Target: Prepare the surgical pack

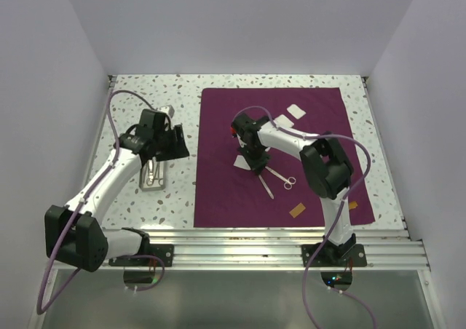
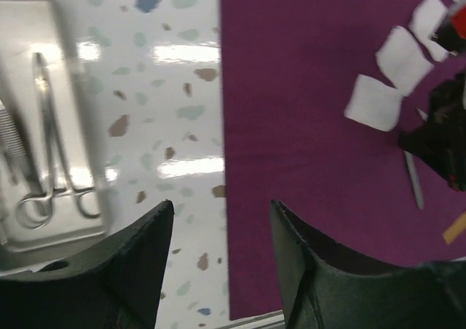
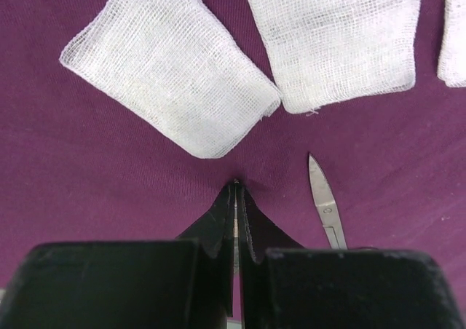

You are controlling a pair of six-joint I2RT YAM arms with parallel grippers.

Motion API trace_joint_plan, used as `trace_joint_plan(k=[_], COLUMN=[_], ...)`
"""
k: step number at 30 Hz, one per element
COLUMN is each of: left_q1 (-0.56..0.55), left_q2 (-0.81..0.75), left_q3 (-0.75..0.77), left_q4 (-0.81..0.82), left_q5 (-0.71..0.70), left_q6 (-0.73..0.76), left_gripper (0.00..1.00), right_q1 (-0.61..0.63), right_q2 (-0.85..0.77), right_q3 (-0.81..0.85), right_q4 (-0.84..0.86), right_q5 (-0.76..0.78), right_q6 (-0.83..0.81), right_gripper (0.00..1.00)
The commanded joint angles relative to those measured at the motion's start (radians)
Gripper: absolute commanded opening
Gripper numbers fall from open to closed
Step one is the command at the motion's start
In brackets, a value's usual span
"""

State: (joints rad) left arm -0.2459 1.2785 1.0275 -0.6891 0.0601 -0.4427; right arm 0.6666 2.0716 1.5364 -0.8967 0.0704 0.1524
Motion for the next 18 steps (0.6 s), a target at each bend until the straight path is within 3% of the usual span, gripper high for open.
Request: trace_joint_plan(k=[1,5,9,18], left_q1=[-0.084,-0.177,-0.307,-0.458], left_q2=[-0.041,-0.042,-0.006,0.202], left_q3=[-0.069,-0.188,-0.286,-0.261], left_q4=[0.204,0.451,0.711,0.924], left_q5=[0.176,0.271,0.216,0.168], left_q6=[-0.091,-0.206,-0.261,-0.318], left_gripper=[0.60,0.64,0.68,0.69], right_q1=[-0.002,-0.009,-0.016,-0.022], right_q2=[-0.094,-0.139,-0.139,-0.150], right_q3=[0.041,0.057,0.082,0.074], right_q4=[-0.021,-0.031,-0.044,-0.050], right_q5=[0.055,-0.001,-0.046,-0.069], right_q6=[-0.007,0.030,0.064,0.101], right_gripper=[0.00,0.00,0.00,0.00])
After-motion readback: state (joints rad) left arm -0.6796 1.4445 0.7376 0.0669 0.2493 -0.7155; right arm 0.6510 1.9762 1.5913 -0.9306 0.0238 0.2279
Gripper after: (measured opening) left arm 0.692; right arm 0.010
